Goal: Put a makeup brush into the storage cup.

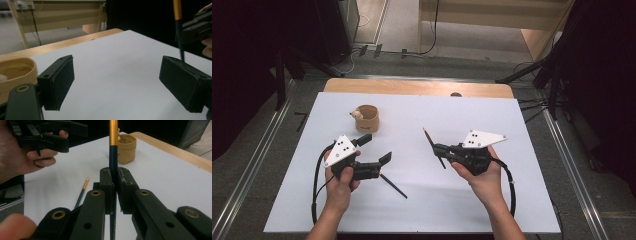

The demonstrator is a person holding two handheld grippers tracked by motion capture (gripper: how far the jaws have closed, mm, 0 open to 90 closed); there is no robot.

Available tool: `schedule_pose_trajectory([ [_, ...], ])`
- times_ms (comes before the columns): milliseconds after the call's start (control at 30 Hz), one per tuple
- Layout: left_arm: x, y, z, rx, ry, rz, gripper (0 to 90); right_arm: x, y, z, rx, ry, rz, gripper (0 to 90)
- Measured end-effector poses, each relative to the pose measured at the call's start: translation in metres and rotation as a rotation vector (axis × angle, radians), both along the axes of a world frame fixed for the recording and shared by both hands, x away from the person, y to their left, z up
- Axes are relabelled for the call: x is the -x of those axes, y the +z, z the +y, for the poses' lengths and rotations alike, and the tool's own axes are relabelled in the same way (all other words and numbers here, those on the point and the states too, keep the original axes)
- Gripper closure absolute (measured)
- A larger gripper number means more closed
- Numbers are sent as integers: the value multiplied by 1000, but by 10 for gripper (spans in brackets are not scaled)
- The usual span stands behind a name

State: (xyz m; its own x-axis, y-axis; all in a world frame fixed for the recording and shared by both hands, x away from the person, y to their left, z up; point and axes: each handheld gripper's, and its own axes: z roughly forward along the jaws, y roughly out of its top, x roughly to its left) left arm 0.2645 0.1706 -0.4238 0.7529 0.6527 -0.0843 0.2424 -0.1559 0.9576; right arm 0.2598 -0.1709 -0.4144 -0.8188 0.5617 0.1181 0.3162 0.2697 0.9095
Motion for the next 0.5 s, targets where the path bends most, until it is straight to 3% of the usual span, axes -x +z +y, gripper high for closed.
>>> schedule_pose_trajectory([
  [100,4,6,-6,32,-51,5,130,2,-3,7,-16,8,-6,850],
  [200,6,9,-11,62,-79,35,153,3,-6,12,-26,23,-13,850],
  [433,7,8,-18,78,-117,63,320,8,-11,28,-33,48,-40,850],
  [500,7,9,-19,111,-142,76,361,10,-11,31,-38,55,-40,850],
])
